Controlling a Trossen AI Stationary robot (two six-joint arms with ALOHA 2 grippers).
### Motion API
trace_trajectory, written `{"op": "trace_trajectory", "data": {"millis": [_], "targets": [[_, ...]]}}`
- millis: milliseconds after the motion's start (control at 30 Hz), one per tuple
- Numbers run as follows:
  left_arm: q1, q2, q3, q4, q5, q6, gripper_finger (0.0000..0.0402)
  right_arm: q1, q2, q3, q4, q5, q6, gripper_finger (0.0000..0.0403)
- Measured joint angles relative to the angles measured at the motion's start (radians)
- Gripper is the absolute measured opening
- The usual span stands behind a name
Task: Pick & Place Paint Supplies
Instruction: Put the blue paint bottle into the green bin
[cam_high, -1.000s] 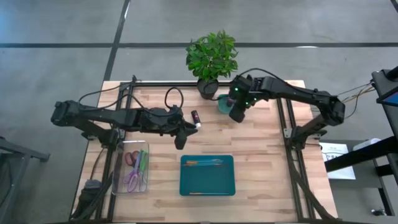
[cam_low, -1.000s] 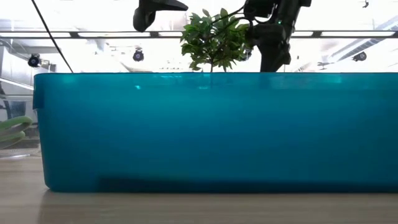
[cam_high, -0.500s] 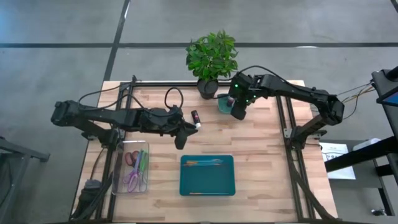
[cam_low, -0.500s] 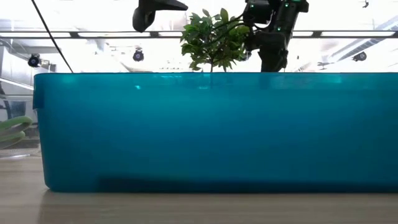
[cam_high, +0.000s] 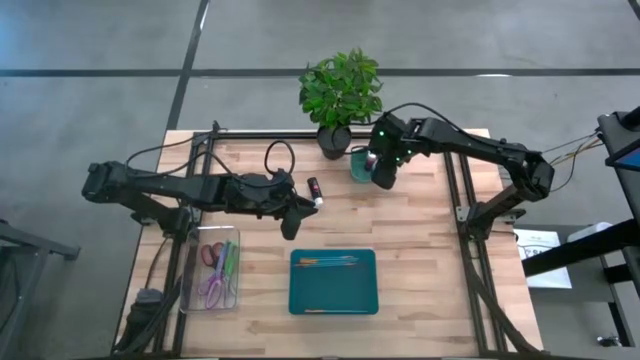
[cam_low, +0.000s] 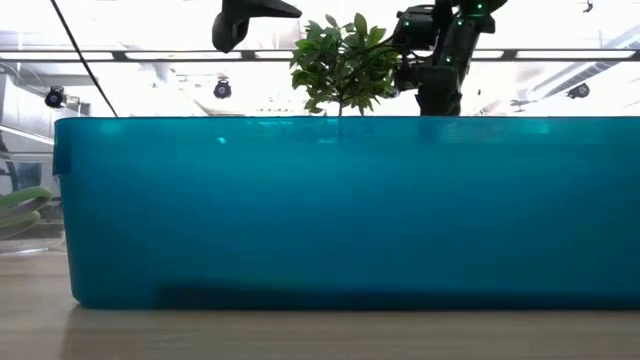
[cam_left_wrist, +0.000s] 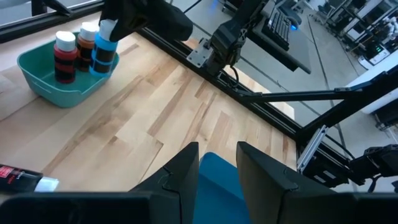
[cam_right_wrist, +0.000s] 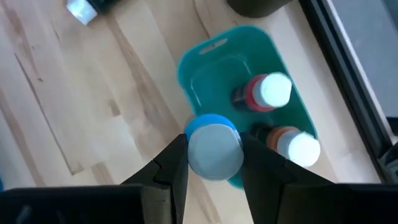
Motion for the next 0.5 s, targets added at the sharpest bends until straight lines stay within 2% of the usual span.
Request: {"op": "trace_trajectory", "data": {"millis": [500], "targets": [[0.000,0.000,0.000,-0.001,0.000,-0.012,0.0116,-0.047,-0.005,-0.054,0.038,-0.004,-0.046,0.0107]]}}
